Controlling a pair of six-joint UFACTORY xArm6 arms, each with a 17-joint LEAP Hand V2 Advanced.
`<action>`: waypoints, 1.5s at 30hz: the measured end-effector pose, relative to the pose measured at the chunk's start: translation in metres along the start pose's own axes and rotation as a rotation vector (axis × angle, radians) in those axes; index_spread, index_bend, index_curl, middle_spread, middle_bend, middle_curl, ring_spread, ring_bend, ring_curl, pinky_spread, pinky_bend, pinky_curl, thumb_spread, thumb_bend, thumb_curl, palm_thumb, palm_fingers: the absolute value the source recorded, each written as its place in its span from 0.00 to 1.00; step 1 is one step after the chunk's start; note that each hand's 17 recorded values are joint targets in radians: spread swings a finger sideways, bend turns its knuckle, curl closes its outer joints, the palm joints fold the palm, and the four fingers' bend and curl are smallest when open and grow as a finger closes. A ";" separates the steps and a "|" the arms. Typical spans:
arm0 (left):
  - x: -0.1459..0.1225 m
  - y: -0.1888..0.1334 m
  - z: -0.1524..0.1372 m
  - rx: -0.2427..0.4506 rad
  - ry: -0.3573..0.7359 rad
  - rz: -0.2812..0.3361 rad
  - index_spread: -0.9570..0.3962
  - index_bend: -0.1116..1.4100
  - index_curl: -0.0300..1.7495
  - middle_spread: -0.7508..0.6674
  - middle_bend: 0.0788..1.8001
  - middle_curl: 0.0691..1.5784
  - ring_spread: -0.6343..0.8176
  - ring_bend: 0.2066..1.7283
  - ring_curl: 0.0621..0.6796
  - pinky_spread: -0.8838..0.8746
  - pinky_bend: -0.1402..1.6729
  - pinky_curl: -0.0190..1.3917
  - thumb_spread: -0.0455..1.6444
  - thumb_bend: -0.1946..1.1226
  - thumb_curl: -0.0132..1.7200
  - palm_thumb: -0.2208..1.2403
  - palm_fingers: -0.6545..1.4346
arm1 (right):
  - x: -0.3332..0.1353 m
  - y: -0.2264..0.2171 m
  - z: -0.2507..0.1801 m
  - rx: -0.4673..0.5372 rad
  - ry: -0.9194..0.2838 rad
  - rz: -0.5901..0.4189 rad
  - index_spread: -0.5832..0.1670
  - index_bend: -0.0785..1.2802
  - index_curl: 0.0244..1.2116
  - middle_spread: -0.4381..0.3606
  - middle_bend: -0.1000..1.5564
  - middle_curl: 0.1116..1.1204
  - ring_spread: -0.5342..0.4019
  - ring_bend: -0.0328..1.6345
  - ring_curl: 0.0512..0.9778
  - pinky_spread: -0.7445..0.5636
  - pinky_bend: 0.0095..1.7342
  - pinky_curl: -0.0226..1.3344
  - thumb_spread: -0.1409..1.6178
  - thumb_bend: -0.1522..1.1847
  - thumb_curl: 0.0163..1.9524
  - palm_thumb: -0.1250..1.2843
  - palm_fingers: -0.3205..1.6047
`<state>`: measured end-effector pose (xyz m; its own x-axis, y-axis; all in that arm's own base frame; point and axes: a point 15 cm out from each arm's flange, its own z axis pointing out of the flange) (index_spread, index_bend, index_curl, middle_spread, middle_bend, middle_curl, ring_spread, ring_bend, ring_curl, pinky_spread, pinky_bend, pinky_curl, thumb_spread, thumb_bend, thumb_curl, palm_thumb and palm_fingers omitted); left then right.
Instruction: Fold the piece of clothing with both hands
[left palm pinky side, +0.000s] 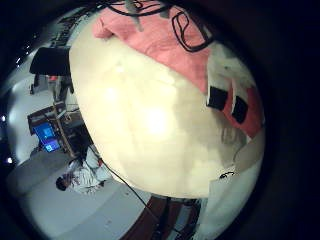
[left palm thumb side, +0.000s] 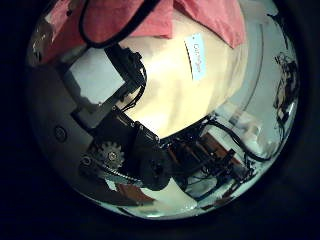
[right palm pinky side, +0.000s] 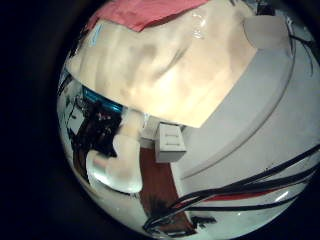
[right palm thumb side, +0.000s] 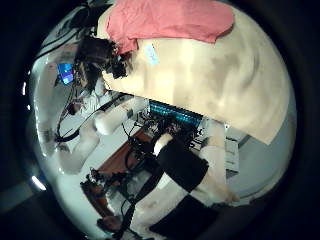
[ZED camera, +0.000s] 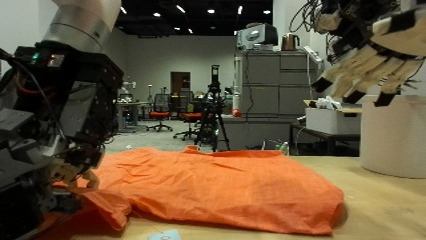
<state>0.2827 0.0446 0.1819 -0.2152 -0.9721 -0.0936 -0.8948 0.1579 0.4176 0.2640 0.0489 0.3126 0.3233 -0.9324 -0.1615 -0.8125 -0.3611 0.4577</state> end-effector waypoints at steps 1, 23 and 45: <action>0.002 0.004 -0.003 -0.007 0.009 0.006 0.39 0.31 0.31 0.19 0.43 0.55 0.14 0.73 0.77 0.14 0.72 0.44 0.63 0.17 0.32 0.74 0.83 | 0.000 -0.002 0.005 -0.003 0.000 -0.001 0.42 0.14 0.22 0.59 0.19 0.19 0.66 0.31 0.27 0.67 0.16 0.26 0.82 0.12 0.11 0.45 0.37; 0.020 0.053 -0.035 -0.036 0.070 0.053 0.25 0.22 0.53 0.08 0.41 0.73 0.14 0.77 0.79 0.15 0.78 0.43 0.60 0.14 0.39 0.75 0.81 | 0.023 -0.079 0.120 -0.027 0.288 0.011 0.58 0.17 0.21 0.60 0.22 0.25 0.59 0.31 0.29 0.62 0.20 0.27 0.65 0.09 0.16 0.58 0.25; 0.021 0.072 -0.049 -0.053 0.068 0.056 0.22 0.18 0.67 0.05 0.39 0.76 0.13 0.77 0.76 0.15 0.78 0.41 0.59 0.13 0.40 0.73 0.82 | 0.023 -0.115 0.116 0.104 0.322 0.047 0.31 0.52 0.39 0.30 0.55 0.51 0.27 0.63 0.53 0.27 0.54 0.43 0.69 0.12 0.18 0.70 0.89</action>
<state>0.2327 0.0275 0.2547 -0.2357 -0.9718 -0.0080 -0.8597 0.2047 0.4679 0.3087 0.0675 0.1550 0.4074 -0.9010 0.1493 -0.8700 -0.3331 0.3635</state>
